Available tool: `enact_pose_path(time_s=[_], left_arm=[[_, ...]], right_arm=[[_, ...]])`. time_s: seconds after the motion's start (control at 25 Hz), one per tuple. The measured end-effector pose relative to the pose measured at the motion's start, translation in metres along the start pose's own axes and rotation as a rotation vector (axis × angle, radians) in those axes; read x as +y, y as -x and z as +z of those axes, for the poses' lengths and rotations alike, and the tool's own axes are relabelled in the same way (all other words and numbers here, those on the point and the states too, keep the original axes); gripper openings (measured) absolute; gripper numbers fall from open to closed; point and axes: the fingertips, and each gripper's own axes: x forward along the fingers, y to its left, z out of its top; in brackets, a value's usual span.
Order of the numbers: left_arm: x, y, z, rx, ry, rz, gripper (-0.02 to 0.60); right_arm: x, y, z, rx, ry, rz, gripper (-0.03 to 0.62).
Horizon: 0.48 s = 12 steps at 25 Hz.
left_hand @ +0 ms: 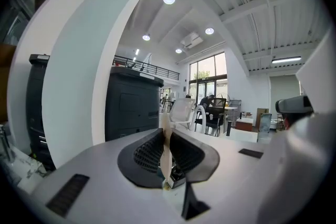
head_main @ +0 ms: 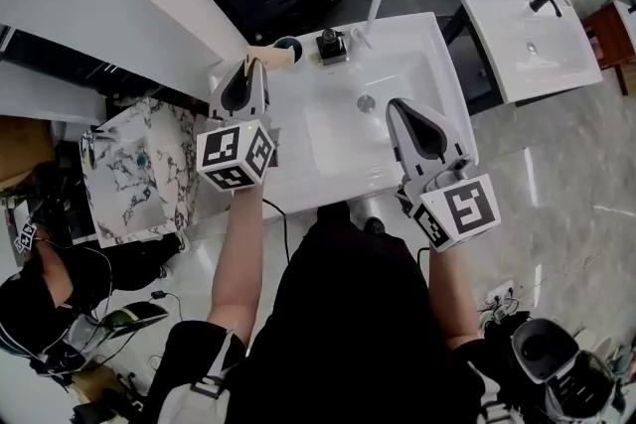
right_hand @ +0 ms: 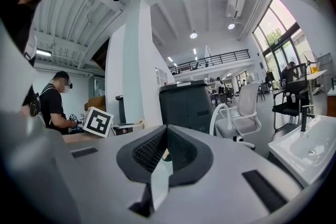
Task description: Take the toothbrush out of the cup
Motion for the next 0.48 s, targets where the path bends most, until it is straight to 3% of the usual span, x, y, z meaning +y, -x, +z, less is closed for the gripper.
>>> enact_pose_path(time_s=[0.28, 0.48], left_arm=[[-0.034, 0.047, 0.001, -0.01, 0.004, 0.032, 0.048], [-0.068, 0.088, -0.008, -0.011, 0.022, 0.014, 0.048]], right_arm=[[-0.007, 0.047, -0.004, -0.028, -0.021, 0.027, 0.031], [-0.001, 0.084, -0.008, -0.051, -0.023, 0.044, 0.031]])
